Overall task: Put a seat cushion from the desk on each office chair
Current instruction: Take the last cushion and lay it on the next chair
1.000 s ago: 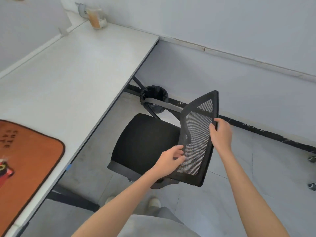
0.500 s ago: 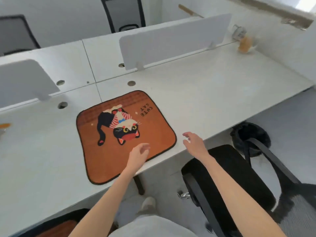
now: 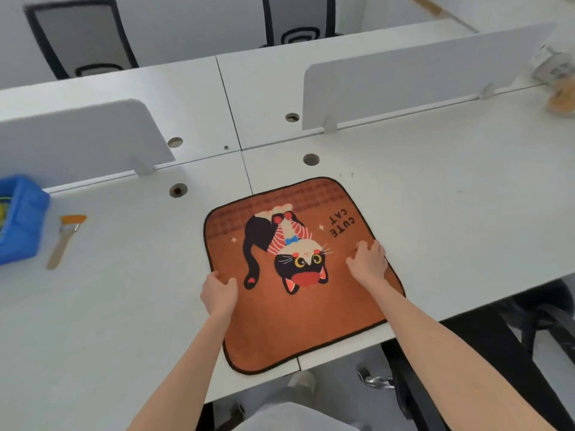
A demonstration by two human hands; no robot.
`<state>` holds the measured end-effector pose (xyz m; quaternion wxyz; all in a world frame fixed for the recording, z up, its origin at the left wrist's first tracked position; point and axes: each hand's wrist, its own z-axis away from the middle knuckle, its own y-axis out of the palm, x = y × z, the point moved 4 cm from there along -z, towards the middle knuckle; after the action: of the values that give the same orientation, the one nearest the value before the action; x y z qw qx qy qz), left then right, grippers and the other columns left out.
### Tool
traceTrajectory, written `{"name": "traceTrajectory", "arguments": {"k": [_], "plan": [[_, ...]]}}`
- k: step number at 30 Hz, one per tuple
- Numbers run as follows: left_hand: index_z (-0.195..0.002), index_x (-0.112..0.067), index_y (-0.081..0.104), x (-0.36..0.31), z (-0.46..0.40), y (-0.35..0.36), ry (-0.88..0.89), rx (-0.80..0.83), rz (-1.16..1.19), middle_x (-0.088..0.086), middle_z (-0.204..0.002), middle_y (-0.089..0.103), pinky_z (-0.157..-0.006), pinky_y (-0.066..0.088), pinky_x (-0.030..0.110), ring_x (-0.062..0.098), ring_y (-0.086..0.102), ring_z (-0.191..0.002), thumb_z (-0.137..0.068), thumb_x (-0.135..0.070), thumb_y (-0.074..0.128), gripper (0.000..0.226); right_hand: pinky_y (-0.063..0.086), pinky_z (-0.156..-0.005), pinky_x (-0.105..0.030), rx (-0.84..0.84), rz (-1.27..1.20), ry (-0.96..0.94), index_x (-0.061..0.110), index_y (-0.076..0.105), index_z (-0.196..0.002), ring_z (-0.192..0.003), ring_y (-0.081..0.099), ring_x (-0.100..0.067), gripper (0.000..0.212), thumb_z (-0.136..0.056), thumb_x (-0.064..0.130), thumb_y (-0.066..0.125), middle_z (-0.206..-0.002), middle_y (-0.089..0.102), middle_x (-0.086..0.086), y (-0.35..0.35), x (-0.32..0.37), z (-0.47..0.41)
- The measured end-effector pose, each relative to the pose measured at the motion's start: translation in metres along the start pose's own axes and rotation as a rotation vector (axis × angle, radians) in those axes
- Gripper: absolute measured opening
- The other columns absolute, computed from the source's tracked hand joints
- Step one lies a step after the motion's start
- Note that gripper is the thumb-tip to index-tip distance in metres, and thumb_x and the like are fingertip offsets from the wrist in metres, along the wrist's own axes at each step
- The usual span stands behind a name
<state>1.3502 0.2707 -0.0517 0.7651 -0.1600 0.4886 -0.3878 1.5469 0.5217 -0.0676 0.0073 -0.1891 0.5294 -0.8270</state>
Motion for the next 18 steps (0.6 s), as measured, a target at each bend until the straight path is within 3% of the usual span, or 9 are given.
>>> {"name": "traceTrajectory", "arguments": {"k": [3, 9, 13, 18], "plan": [[-0.132, -0.003, 0.039, -0.004, -0.007, 0.006, -0.045, -0.006, 0.031, 0.02, -0.134, 0.049, -0.103, 0.041, 0.05, 0.038, 0.046, -0.122, -0.087, -0.019, 0.054, 0.05, 0.024, -0.112, -0.051, -0.034, -0.011, 0.059, 0.012, 0.046, -0.121, -0.136, 0.021, -0.037, 0.038, -0.087, 0.026, 0.053, -0.146, 0.027, -0.021, -0.002, -0.003, -0.009], [-0.135, -0.003, 0.037, -0.018, -0.01, 0.014, -0.013, -0.002, 0.075, 0.018, -0.133, 0.05, -0.1, 0.042, 0.045, 0.036, 0.049, -0.121, -0.089, -0.012, 0.054, 0.05, 0.04, -0.096, -0.045, -0.108, -0.126, 0.193, 0.004, 0.035, -0.131, -0.122, 0.041, -0.035, 0.068, -0.078, 0.028, 0.069, -0.131, 0.045, -0.021, -0.03, -0.024, -0.017], [-0.123, -0.002, 0.053, -0.05, 0.006, 0.033, 0.155, 0.076, 0.043, 0.019, -0.122, 0.06, -0.089, 0.046, 0.04, 0.036, 0.056, -0.111, -0.093, -0.015, 0.05, 0.033, 0.046, -0.089, -0.039, -0.12, -0.252, 0.162, 0.005, 0.047, -0.128, -0.114, 0.048, -0.032, 0.044, -0.087, 0.017, 0.056, -0.124, 0.048, -0.019, -0.039, -0.053, -0.006], [-0.113, -0.002, 0.058, -0.09, 0.047, 0.074, 0.33, 0.198, 0.048, 0.015, -0.111, 0.063, -0.08, 0.04, 0.031, 0.027, 0.057, -0.1, -0.093, -0.015, 0.048, 0.026, 0.048, -0.073, -0.034, -0.216, -0.3, 0.243, 0.008, 0.054, -0.109, -0.083, 0.053, -0.021, 0.021, -0.091, 0.013, 0.045, -0.107, 0.057, -0.013, -0.056, -0.122, 0.03]]}}
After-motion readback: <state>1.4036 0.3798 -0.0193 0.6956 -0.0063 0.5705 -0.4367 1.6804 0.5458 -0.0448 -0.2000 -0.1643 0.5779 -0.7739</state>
